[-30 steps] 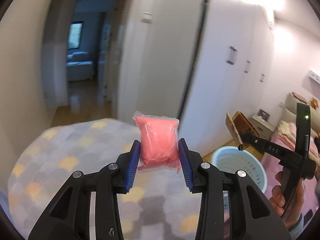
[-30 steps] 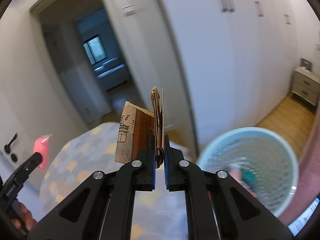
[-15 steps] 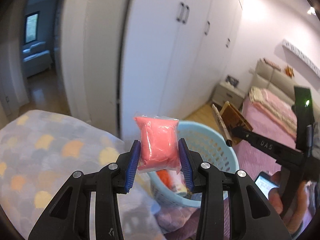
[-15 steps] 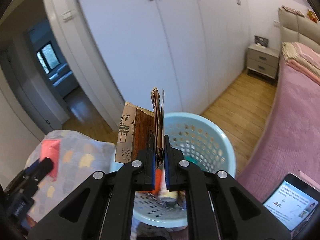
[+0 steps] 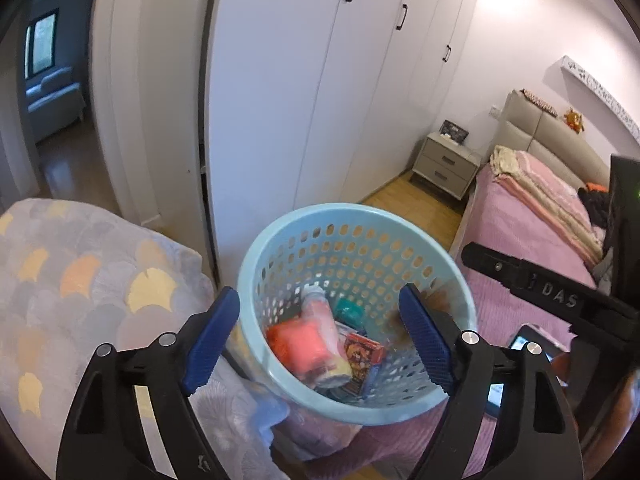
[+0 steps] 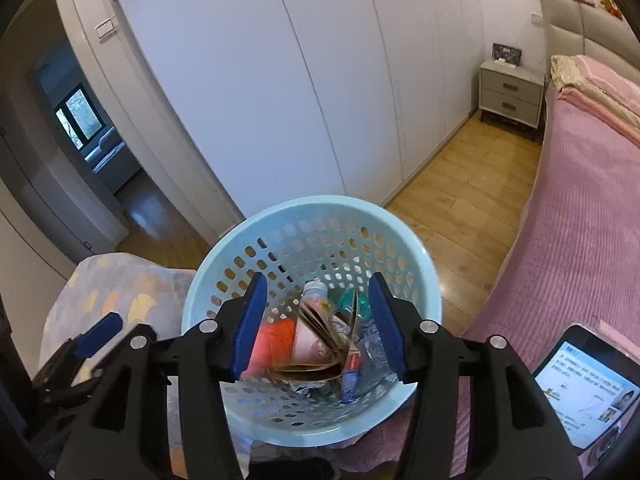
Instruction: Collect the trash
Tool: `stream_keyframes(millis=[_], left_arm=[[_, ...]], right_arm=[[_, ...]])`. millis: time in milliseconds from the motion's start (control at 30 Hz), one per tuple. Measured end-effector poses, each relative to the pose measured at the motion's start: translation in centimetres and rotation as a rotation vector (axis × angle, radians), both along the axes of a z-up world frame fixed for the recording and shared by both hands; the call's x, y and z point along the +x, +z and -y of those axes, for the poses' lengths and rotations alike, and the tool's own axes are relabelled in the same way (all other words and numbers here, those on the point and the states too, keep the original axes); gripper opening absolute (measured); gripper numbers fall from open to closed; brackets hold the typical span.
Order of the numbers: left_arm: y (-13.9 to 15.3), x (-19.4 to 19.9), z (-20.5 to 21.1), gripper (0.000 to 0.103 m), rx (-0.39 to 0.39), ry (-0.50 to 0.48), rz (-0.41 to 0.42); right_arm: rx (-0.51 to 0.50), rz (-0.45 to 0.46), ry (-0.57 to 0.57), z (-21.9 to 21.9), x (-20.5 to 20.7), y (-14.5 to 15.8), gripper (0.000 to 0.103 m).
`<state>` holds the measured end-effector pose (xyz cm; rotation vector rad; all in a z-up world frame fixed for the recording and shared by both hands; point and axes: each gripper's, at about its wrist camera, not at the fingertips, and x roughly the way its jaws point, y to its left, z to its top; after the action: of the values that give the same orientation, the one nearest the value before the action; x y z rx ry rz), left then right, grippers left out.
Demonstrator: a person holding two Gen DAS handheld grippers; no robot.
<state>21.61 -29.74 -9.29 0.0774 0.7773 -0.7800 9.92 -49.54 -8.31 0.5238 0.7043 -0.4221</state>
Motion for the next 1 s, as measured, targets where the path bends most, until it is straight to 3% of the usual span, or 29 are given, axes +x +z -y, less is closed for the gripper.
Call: stream_keyframes(millis=[200, 367, 500, 733, 800, 1000], left_arm=[[1.9, -1.4, -3.0, 0.082, -0.028, 0.051, 0.04], [3.9, -2.8, -6.7, 0.083, -0.052, 0.131, 0.071], [5.4, -4.4, -9.5, 0.083, -0.027, 0.212, 0.132], [6.3, -7.8, -15.3, 0.083, 0.042, 0.359, 0.218], [6.1, -9.0, -16.7, 0.083, 0.06, 0.4, 0.243], [5.7, -11.6, -19.9, 0.083, 0.106, 0.491, 0.299]], right_arm=[[-0.011, 0.025, 0.037, -0.9, -0.8, 1.0, 0.05], [-0.054, 0.043, 0.1, -4.4, -1.1, 2.7, 0.051], [-0.075, 0.075, 0.136, -7.4, -1.6, 3.8, 0.059], [-0.095, 0.118, 0.2, -12.5, -3.1, 4.3, 0.064], [-0.132, 0.143, 0.228, -14.6, -3.7, 4.5, 0.069], [-0.236, 0.202, 0.267, -19.3, -5.1, 5.9, 0.07]])
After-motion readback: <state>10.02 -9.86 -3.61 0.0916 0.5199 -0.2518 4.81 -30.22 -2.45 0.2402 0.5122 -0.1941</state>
